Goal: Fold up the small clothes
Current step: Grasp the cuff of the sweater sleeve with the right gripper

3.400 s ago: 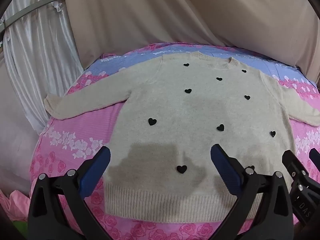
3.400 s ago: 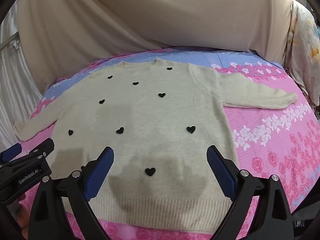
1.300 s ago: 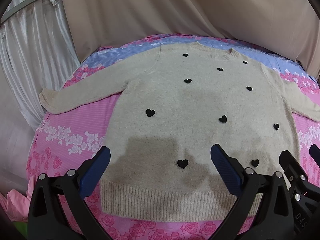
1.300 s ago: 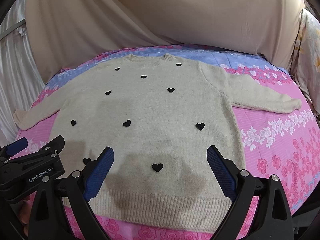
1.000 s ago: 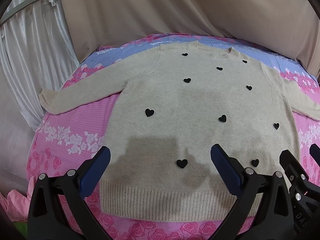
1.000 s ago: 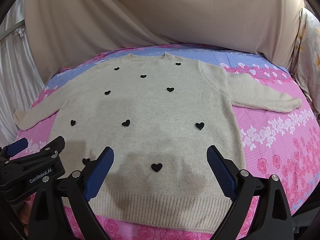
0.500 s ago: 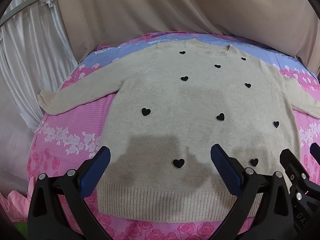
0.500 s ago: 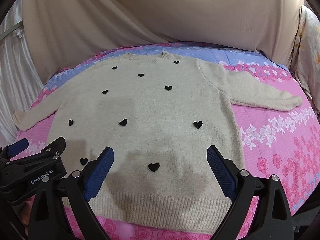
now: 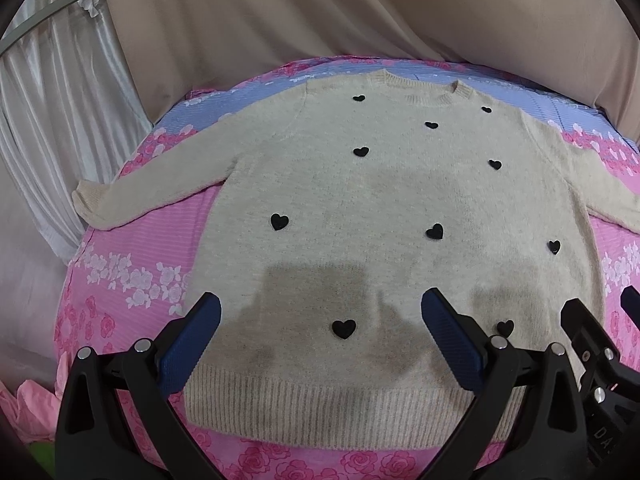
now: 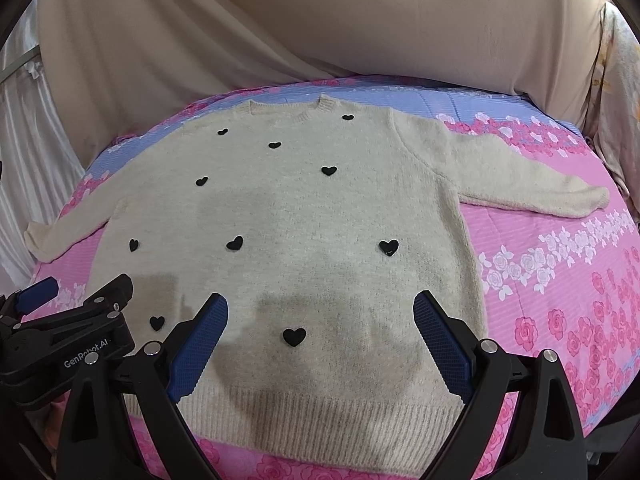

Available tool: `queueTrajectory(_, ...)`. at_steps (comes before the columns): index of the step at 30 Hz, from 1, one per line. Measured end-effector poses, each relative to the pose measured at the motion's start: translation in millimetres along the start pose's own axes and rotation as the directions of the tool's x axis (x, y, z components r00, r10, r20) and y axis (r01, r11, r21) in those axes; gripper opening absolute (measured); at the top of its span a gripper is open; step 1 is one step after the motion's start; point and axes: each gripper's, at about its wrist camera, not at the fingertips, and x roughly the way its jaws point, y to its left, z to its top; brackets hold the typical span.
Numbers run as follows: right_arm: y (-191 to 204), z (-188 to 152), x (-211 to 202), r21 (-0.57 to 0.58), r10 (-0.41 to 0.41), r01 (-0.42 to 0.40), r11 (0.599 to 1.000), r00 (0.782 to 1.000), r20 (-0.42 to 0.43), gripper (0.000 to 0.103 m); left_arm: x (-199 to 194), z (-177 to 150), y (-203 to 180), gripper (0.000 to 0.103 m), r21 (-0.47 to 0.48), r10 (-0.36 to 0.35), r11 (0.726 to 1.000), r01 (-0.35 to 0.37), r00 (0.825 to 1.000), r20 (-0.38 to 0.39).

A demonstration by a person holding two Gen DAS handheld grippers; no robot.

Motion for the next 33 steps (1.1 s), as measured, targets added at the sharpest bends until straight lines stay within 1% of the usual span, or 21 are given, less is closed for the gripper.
queueTrajectory(5, -21, 4, 8, 0.001, -0.003, 0.003, 1.000, 1.000, -0.029, 0.092, 5, 5, -19, 0.098, 0.002, -0.003, 1.000, 0.003, 1.000, -0.024)
queueTrajectory(8, -49, 9, 13, 0.031, 0.004, -0.002, 1.000, 0.999, -0.045, 0.092, 8, 8, -36, 0.098, 0.007, -0.005, 1.000, 0.006, 0.999, -0.038)
queueTrajectory(10, -81, 14, 18, 0.069, 0.005, -0.001, 0.998, 0.999, -0.047, 0.092, 10, 11, -49, 0.098, 0.011, -0.004, 1.000, 0.004, 0.999, -0.044)
queueTrajectory(11, -100, 18, 20, 0.087, -0.016, 0.020, 0.996, 0.999, -0.039, 0.092, 10, 13, -56, 0.098, 0.013, -0.007, 1.000, 0.007, 0.999, -0.047)
queueTrajectory(14, -176, 29, 31, 0.164, -0.124, 0.126, 0.978, 0.992, -0.021, 0.092, 11, 18, -80, 0.098, 0.010, -0.028, 1.000, 0.029, 0.998, -0.060)
queueTrajectory(15, -211, 32, 38, 0.208, -0.156, 0.159, 0.965, 0.987, -0.032, 0.092, 12, 19, -87, 0.098, 0.007, -0.037, 0.999, 0.038, 0.997, -0.065)
queueTrajectory(17, -279, 38, 46, 0.317, -0.178, 0.184, 0.930, 0.983, -0.046, 0.091, 12, 22, -104, 0.098, 0.004, -0.051, 0.999, 0.051, 0.996, -0.074)
queueTrajectory(18, -322, 41, 49, 0.402, -0.187, 0.190, 0.896, 0.981, -0.046, 0.091, 12, 22, -111, 0.098, 0.005, -0.051, 0.999, 0.052, 0.996, -0.076)
queueTrajectory(20, -388, 43, 55, 0.536, -0.201, 0.190, 0.823, 0.979, -0.039, 0.090, 10, 24, -126, 0.098, 0.007, -0.050, 0.999, 0.051, 0.996, -0.077)
queueTrajectory(21, -424, 45, 62, 0.594, -0.207, 0.193, 0.781, 0.977, -0.046, 0.089, 10, 24, -134, 0.098, 0.006, -0.051, 0.999, 0.052, 0.996, -0.078)
queueTrajectory(23, -473, 53, 78, 0.646, -0.214, 0.203, 0.736, 0.975, -0.063, 0.086, 10, 25, -147, 0.098, 0.007, -0.051, 0.999, 0.052, 0.995, -0.085)
queueTrajectory(24, -489, 56, 84, 0.657, -0.213, 0.206, 0.725, 0.974, -0.070, 0.086, 11, 25, -154, 0.098, 0.006, -0.048, 0.999, 0.049, 0.995, -0.089)
queueTrajectory(26, -516, 63, 102, 0.691, -0.170, 0.168, 0.703, 0.983, -0.066, 0.086, 12, 26, -165, 0.098, 0.007, -0.041, 0.999, 0.042, 0.994, -0.099)
queueTrajectory(28, -533, 65, 122, 0.723, -0.117, 0.126, 0.680, 0.991, -0.062, 0.079, 13, 25, -171, 0.098, 0.005, -0.034, 0.999, 0.035, 0.994, -0.105)
queueTrajectory(29, -536, 66, 130, 0.729, -0.095, 0.109, 0.676, 0.994, -0.061, 0.065, 13, 25, -175, 0.098, 0.001, -0.032, 0.999, 0.032, 0.994, -0.109)
queueTrajectory(30, -536, 70, 130, 0.721, -0.118, 0.102, 0.685, 0.993, -0.028, 0.050, 13, 24, -176, 0.098, -0.001, -0.030, 1.000, 0.030, 0.993, -0.111)
queueTrajectory(31, -533, 73, 134, 0.721, -0.062, 0.049, 0.692, 0.998, -0.009, 0.028, 12, 24, -177, 0.098, -0.004, -0.028, 1.000, 0.028, 0.993, -0.112)
queueTrajectory(32, -532, 76, 136, 0.727, -0.024, 0.018, 0.686, 1.000, -0.002, 0.010, 11, 23, -177, 0.098, -0.009, -0.028, 1.000, 0.027, 0.993, -0.112)
queueTrajectory(33, -526, 80, 128, 0.724, -0.033, 0.005, 0.689, 0.999, 0.025, 0.010, 9, 23, -176, 0.098, -0.015, -0.029, 1.000, 0.027, 0.994, -0.110)
